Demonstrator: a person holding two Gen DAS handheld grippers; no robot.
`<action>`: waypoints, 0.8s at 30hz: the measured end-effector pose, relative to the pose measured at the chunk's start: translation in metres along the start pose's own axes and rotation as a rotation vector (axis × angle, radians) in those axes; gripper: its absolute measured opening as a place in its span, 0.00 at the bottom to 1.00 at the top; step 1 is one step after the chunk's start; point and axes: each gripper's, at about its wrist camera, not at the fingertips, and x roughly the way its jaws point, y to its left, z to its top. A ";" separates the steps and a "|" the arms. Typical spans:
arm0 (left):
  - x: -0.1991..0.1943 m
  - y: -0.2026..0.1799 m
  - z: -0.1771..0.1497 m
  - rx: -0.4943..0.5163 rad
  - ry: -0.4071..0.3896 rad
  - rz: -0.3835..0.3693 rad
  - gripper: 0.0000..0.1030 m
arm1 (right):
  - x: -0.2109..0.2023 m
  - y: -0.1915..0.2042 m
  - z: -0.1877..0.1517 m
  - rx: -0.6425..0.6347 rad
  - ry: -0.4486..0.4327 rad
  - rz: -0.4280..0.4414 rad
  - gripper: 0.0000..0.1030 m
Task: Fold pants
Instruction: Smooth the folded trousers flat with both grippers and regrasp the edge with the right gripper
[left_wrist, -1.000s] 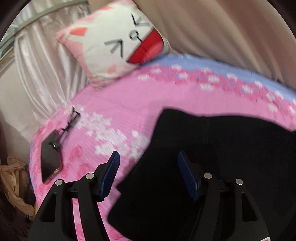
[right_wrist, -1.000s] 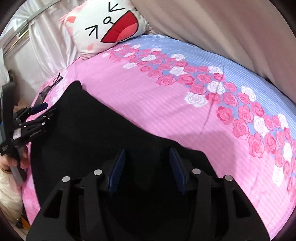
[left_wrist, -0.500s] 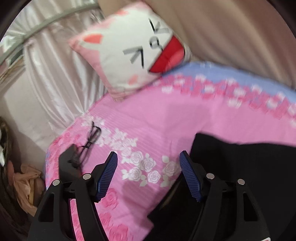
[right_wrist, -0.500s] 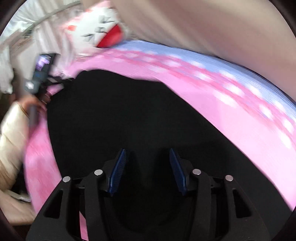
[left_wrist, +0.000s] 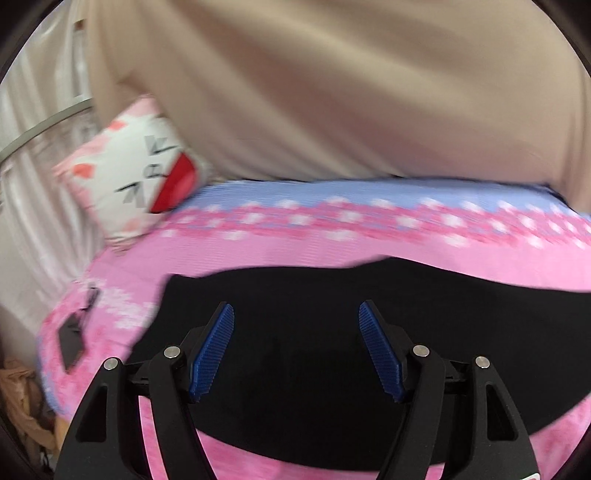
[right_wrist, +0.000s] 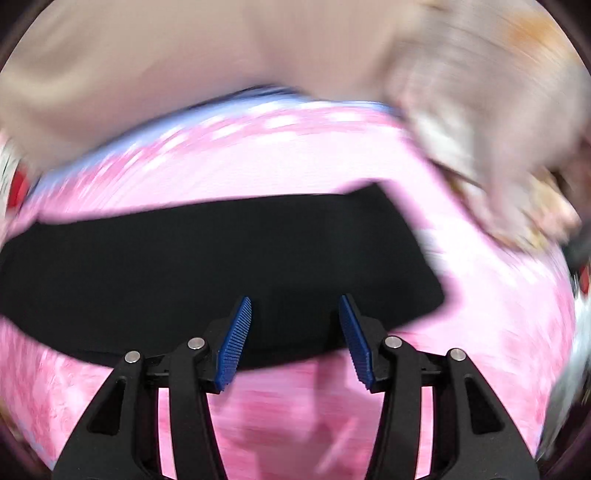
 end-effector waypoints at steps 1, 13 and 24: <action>0.000 -0.015 -0.001 0.019 0.006 -0.020 0.66 | -0.003 -0.012 0.002 0.033 -0.018 0.012 0.49; -0.001 -0.123 -0.011 0.157 0.076 -0.083 0.70 | 0.031 -0.065 0.004 -0.023 0.071 0.000 0.17; -0.004 -0.159 -0.018 0.207 0.084 -0.134 0.70 | 0.041 -0.009 0.061 -0.121 0.017 0.208 0.23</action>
